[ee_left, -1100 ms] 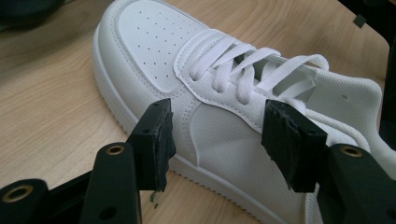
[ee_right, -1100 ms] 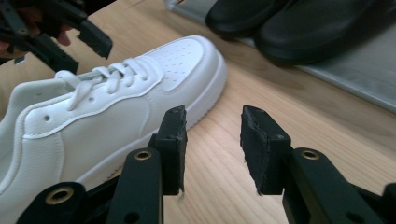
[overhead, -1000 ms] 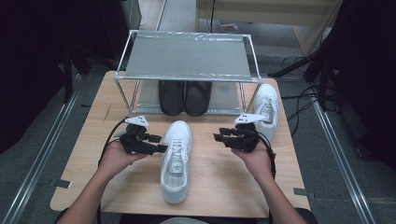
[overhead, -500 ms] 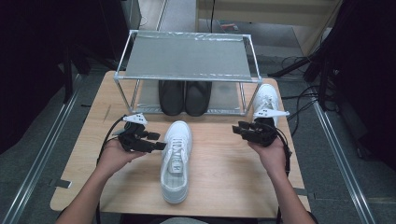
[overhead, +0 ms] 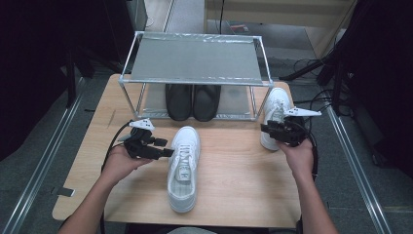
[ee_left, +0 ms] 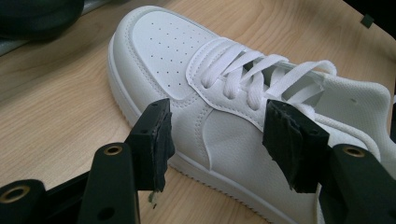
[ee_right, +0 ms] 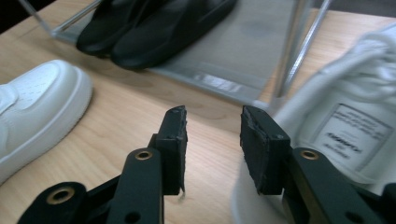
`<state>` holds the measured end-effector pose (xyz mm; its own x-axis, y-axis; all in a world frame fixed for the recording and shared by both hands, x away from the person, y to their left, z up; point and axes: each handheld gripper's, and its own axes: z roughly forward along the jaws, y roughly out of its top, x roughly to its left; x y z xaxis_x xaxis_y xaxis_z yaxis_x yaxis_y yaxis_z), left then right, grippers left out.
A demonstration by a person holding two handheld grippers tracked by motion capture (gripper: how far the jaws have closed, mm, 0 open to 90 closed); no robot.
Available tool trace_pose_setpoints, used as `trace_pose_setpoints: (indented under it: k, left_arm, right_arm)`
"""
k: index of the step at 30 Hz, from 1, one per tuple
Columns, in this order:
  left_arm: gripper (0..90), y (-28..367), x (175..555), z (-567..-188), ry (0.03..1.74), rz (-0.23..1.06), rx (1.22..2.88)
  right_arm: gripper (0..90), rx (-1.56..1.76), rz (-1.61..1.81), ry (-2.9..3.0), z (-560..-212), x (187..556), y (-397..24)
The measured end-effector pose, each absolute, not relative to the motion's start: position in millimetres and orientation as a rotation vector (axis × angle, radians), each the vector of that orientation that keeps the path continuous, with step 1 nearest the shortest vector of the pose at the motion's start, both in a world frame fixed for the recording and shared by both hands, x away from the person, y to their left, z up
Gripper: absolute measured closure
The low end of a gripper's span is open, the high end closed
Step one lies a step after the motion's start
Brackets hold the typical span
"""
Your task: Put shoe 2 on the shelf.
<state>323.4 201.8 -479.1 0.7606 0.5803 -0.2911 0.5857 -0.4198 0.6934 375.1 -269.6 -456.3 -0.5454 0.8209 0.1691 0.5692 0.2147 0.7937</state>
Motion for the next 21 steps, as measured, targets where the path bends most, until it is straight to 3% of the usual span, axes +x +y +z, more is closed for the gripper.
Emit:
trace_pose_setpoints:
  k: [10, 21]
  left_arm:
    - [42.7, 201, 321, -480, 0.873, -0.006, 2.128]
    - [42.9, 205, 318, -481, 0.887, 0.002, 2.123]
  right_arm:
    - [59.7, 1.416, 1.160, 2.185, -466, 389, -280]
    - [63.1, 1.409, 1.052, 2.230, -479, 397, -270]
